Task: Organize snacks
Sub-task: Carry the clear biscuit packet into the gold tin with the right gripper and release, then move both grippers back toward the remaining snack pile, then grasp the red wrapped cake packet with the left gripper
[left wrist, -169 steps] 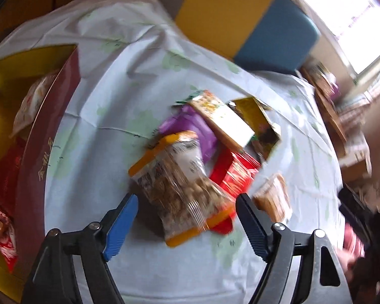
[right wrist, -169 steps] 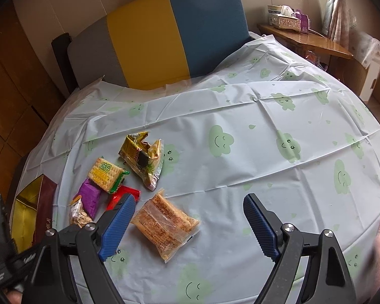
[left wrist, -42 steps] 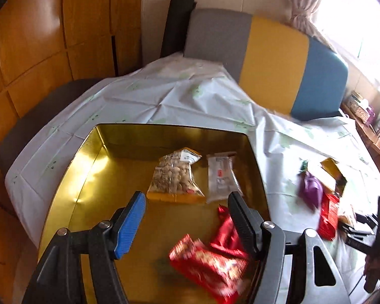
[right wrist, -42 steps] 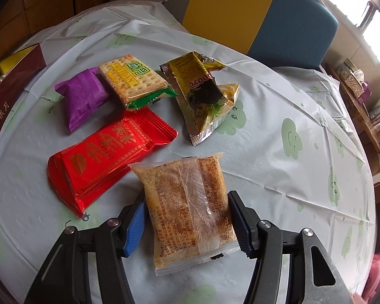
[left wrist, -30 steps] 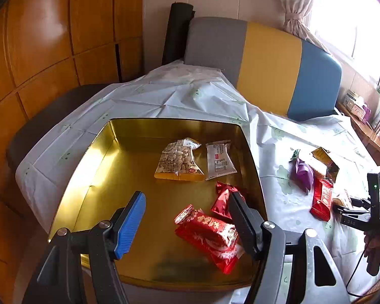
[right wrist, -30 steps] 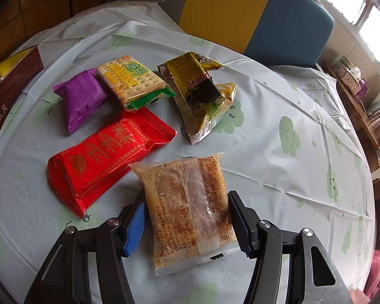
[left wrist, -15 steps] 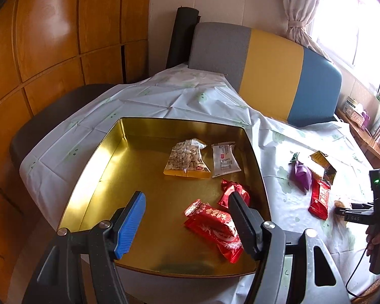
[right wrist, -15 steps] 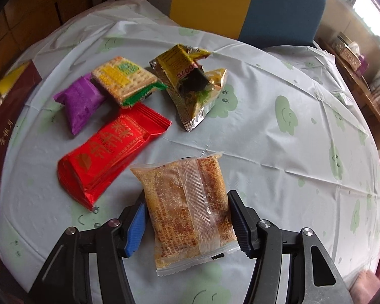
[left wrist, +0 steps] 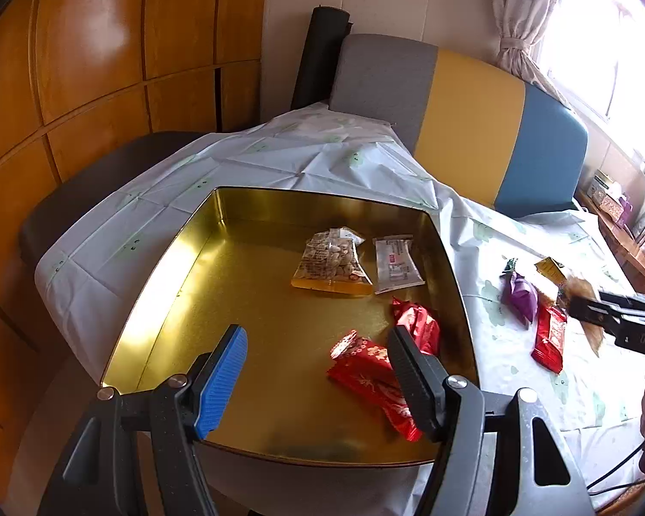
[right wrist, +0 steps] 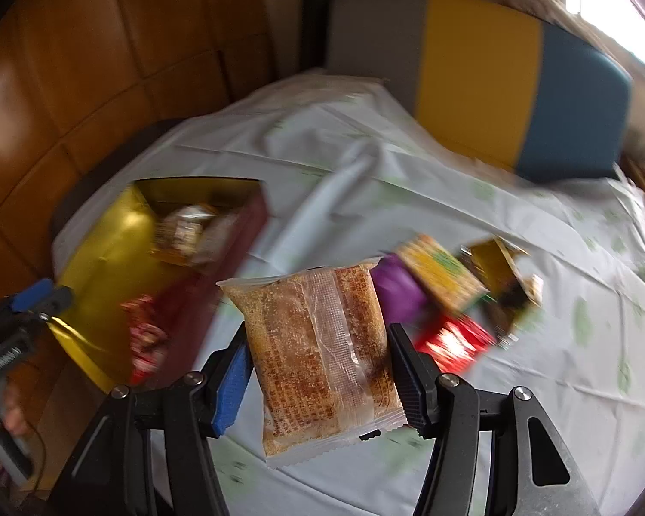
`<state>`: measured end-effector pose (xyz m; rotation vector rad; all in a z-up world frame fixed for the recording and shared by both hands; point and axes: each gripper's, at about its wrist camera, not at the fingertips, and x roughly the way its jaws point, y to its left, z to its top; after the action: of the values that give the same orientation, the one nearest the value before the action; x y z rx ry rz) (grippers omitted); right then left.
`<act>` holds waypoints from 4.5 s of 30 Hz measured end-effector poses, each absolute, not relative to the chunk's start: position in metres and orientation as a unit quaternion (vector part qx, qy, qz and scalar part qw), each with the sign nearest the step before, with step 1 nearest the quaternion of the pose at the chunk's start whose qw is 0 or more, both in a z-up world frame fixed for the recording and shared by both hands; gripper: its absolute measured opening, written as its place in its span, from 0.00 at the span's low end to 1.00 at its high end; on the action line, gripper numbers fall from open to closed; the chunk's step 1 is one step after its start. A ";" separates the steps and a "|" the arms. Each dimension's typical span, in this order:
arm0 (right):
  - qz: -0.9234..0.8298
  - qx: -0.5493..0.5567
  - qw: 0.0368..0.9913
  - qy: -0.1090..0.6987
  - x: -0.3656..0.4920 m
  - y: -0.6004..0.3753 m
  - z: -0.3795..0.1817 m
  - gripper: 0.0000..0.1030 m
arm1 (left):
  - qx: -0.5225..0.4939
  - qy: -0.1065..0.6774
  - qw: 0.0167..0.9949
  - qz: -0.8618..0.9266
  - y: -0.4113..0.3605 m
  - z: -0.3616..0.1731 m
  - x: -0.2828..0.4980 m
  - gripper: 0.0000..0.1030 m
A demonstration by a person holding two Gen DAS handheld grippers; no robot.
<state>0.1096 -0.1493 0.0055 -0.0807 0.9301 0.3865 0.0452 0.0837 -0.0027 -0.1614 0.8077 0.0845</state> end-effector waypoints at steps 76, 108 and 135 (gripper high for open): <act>-0.128 0.086 0.872 0.465 0.109 -0.399 -0.036 0.76 | 0.052 0.407 0.910 -0.051 -0.032 0.005 0.059 0.67; -0.127 0.079 0.872 0.465 0.109 -0.393 -0.033 0.87 | 0.068 0.470 0.867 -0.148 -0.113 -0.028 0.087 0.63; -0.099 0.141 0.872 0.458 0.110 -0.400 -0.026 0.88 | 0.184 0.473 0.828 -0.239 -0.246 -0.095 0.155 0.50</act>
<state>0.1103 -0.4000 -0.0263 0.2945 0.9575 -0.2075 0.1555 -0.2457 -0.0953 0.3907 1.0047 -0.5077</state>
